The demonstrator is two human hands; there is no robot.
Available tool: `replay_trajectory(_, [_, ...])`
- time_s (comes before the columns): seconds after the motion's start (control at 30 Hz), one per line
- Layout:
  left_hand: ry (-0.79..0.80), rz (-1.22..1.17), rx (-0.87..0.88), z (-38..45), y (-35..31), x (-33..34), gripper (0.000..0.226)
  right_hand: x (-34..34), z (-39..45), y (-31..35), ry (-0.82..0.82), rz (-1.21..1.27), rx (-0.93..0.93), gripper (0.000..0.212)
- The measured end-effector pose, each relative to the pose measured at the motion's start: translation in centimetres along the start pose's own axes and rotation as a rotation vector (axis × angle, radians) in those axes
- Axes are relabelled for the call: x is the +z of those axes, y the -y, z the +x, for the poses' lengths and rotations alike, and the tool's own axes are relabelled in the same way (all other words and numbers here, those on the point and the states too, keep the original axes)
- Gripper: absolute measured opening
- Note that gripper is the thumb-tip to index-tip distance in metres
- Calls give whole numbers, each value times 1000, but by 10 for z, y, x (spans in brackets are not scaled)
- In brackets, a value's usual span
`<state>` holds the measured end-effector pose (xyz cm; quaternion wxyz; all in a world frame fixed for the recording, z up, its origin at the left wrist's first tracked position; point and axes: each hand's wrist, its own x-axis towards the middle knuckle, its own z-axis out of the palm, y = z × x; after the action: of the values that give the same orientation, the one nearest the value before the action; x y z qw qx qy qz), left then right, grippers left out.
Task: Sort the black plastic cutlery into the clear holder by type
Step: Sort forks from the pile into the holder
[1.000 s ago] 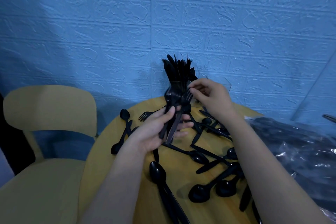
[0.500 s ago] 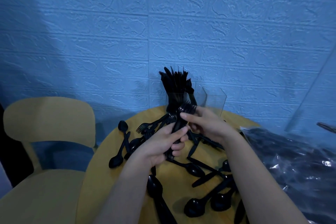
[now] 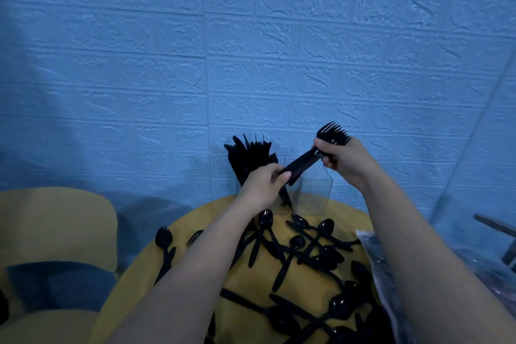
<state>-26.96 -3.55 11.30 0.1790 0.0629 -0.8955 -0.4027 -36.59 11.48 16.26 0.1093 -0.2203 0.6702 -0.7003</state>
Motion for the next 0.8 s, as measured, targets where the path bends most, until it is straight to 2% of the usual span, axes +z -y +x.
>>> replay_trajectory(0.2, [7,417,95,19,34,18,46,-3,48,-1,-204,-158,-143,8])
replay_trajectory(0.3, [-11,629,200,17,48,23,48,7,62,-18,-228,-342,-174,13])
replay_trajectory(0.4, [-42,682,246,16,53,26,50,22,71,-35,-177,-542,-179,14])
replay_trajectory(0.5, [-45,697,260,15,55,28,51,33,77,-48,-48,-763,-186,15])
replay_trajectory(0.6, [-24,690,244,16,58,30,52,43,79,-59,120,-948,-100,30])
replay_trajectory(0.7, [41,643,202,14,58,25,56,44,76,-62,194,-904,22,42])
replay_trajectory(0.8, [37,501,158,6,59,9,56,38,63,-55,224,-830,64,63])
